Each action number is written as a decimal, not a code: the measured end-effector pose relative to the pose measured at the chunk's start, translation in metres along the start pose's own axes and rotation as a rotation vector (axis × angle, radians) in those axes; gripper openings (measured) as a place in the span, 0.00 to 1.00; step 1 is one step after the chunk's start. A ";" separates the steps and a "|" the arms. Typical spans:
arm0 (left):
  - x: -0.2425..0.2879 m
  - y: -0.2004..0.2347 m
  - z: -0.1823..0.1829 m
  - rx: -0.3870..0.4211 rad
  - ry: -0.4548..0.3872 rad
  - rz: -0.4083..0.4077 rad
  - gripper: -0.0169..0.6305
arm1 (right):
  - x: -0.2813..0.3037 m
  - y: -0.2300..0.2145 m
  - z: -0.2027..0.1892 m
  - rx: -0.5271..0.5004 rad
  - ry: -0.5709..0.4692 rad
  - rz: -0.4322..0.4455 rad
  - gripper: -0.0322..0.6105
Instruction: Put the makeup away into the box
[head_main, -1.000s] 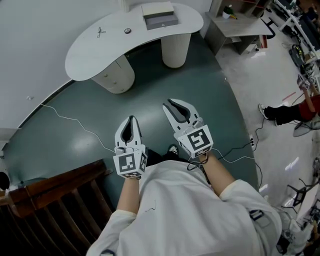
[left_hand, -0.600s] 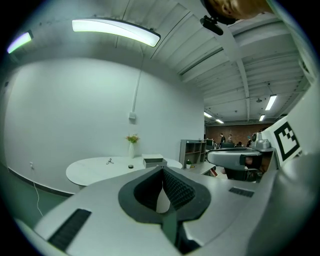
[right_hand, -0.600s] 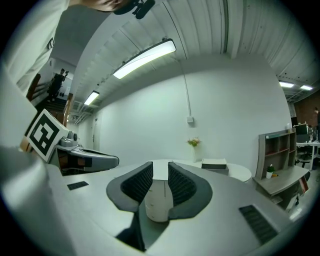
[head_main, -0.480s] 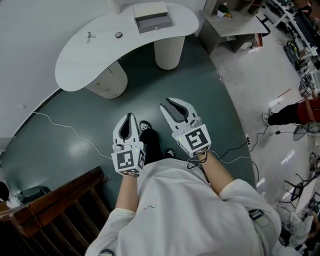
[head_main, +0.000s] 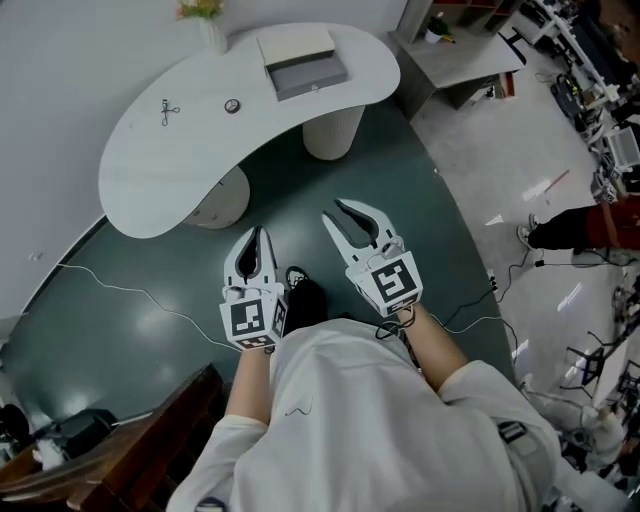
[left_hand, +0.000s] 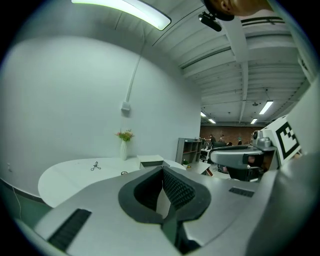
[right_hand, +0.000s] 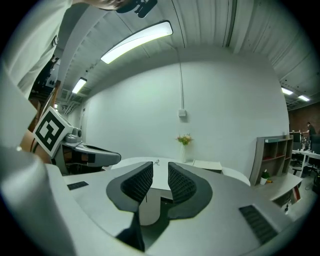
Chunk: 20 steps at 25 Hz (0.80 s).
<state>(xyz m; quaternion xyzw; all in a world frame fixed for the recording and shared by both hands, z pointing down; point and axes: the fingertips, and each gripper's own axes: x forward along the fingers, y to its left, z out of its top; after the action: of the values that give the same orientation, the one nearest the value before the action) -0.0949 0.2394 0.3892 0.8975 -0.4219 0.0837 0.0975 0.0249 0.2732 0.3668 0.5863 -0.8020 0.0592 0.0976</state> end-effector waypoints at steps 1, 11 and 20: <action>0.011 0.009 0.004 0.003 0.000 -0.007 0.05 | 0.013 -0.004 0.001 -0.003 0.004 -0.004 0.20; 0.076 0.103 0.013 -0.017 0.034 0.000 0.05 | 0.129 -0.012 0.014 0.002 0.047 0.014 0.20; 0.129 0.153 -0.002 -0.069 0.088 0.059 0.05 | 0.212 -0.036 0.012 -0.012 0.108 0.092 0.20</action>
<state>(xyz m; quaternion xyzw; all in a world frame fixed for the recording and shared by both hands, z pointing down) -0.1324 0.0484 0.4369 0.8762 -0.4460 0.1115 0.1445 -0.0046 0.0625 0.4025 0.5440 -0.8221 0.0901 0.1414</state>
